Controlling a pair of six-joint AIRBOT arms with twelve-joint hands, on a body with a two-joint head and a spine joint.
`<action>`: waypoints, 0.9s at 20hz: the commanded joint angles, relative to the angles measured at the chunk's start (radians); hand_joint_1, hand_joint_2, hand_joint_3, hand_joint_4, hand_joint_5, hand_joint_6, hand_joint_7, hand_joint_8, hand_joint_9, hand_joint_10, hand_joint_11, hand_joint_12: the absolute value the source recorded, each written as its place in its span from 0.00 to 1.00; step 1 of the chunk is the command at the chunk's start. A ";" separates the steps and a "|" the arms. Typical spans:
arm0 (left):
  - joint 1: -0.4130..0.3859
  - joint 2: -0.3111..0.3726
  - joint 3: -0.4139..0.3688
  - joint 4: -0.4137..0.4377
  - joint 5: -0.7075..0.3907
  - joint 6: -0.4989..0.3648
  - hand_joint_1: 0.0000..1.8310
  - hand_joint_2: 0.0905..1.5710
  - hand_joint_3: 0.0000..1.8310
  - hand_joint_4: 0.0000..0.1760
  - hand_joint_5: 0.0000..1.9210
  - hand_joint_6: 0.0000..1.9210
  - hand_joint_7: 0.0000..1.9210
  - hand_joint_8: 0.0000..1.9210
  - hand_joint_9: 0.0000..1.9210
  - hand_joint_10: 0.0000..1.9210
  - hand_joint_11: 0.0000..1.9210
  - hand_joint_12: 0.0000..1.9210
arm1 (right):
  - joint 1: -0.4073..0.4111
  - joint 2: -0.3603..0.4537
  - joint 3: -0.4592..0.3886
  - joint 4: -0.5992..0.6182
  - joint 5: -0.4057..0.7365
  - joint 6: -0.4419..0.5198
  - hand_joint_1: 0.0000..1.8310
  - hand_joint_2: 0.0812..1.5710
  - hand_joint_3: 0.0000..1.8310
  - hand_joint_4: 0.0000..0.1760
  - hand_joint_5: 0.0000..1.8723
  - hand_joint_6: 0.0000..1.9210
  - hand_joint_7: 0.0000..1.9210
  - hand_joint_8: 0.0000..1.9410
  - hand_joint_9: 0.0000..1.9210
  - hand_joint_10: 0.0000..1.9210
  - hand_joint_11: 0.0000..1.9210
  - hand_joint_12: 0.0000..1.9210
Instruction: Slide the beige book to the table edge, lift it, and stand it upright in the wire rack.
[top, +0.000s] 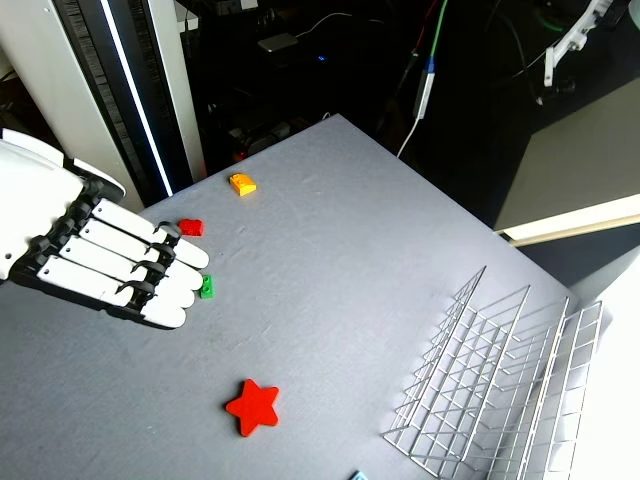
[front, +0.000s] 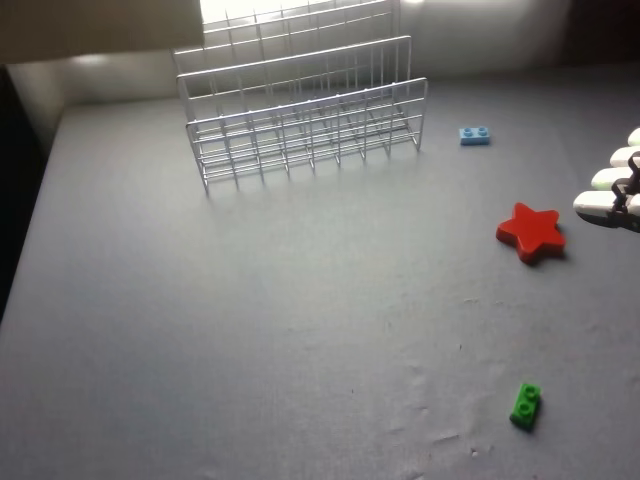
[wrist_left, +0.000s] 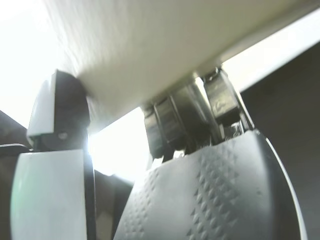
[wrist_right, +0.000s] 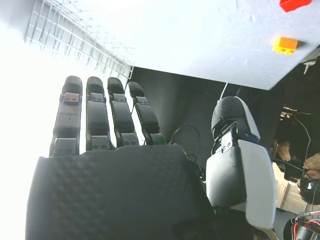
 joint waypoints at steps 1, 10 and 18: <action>-0.007 -0.003 0.012 0.010 0.162 -0.023 0.65 0.74 0.00 0.00 0.40 0.64 0.48 0.62 0.45 0.35 0.24 0.68 | 0.015 0.005 0.001 0.019 -0.015 0.005 0.00 0.70 0.00 0.00 0.00 0.00 0.00 0.00 0.00 0.00 0.00 0.00; 0.027 -0.090 -0.012 -0.012 0.222 -0.023 0.65 0.74 0.00 0.00 0.40 0.64 0.48 0.61 0.45 0.36 0.24 0.68 | 0.015 0.005 0.001 0.019 -0.011 0.001 0.00 0.70 0.00 0.00 0.00 0.00 0.00 0.00 0.00 0.00 0.00 0.00; 0.081 -0.160 -0.026 0.090 0.313 -0.031 0.65 0.75 0.00 0.00 0.38 0.66 0.48 0.62 0.46 0.35 0.23 0.68 | 0.015 0.005 -0.002 0.019 -0.002 -0.007 0.00 0.71 0.00 0.00 0.00 0.00 0.00 0.00 0.00 0.00 0.00 0.00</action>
